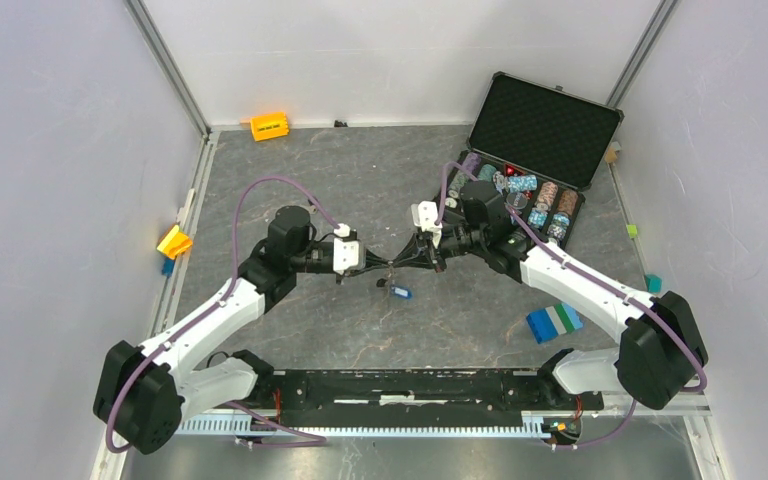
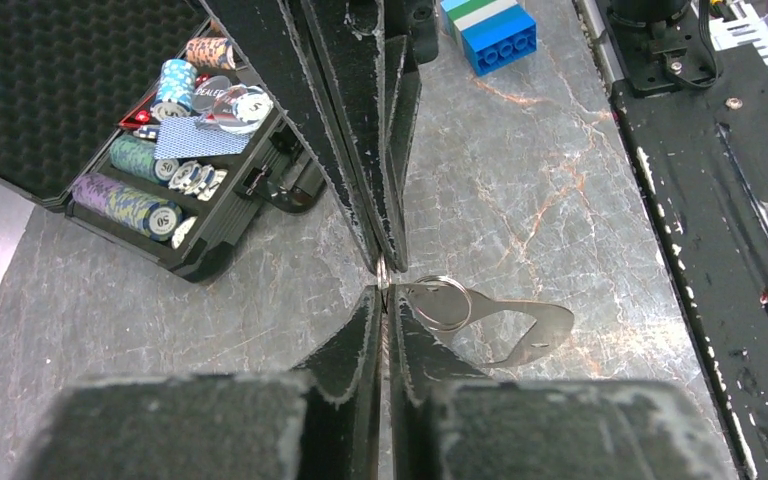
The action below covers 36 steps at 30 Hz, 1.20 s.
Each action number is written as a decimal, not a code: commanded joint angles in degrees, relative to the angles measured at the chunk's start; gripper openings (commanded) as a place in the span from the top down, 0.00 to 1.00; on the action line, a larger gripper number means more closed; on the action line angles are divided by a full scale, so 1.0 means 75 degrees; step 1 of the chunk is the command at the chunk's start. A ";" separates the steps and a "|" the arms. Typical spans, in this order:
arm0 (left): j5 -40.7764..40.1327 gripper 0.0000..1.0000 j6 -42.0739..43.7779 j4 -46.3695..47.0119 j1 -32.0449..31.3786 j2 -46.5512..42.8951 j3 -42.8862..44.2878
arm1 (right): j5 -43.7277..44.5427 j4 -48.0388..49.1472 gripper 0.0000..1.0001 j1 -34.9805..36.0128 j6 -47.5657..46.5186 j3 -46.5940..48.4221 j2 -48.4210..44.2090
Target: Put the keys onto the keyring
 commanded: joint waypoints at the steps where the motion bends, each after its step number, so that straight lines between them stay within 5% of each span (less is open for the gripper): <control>1: 0.0207 0.97 -0.0264 0.0681 -0.0029 0.0016 -0.0033 | -0.0249 0.0331 1.00 -0.0018 0.0139 -0.0043 -0.0138; 3: 0.0141 0.98 -0.0277 0.0666 -0.0029 -0.0038 -0.0074 | -0.0238 0.0331 0.97 -0.0015 0.0129 -0.0072 -0.0132; 7: -0.0259 0.98 0.0076 -0.0260 -0.0030 -0.0195 0.0183 | 0.0079 0.0018 0.70 -0.0023 -0.0245 -0.0018 -0.0119; 10: -0.0561 0.98 0.0097 -0.1091 -0.0044 -0.0130 0.0553 | 0.0344 -0.0036 0.62 0.0015 -0.0351 -0.0026 -0.0173; 18: -0.1015 0.98 0.0054 -0.2169 -0.0202 0.0090 0.1164 | 0.0511 -0.0316 0.63 0.0248 -0.0552 0.0133 -0.0063; 36: -0.1282 0.98 -0.0080 -0.2272 -0.0534 0.0152 0.1212 | 0.0764 -0.0295 0.79 0.0443 -0.0403 0.0325 0.0235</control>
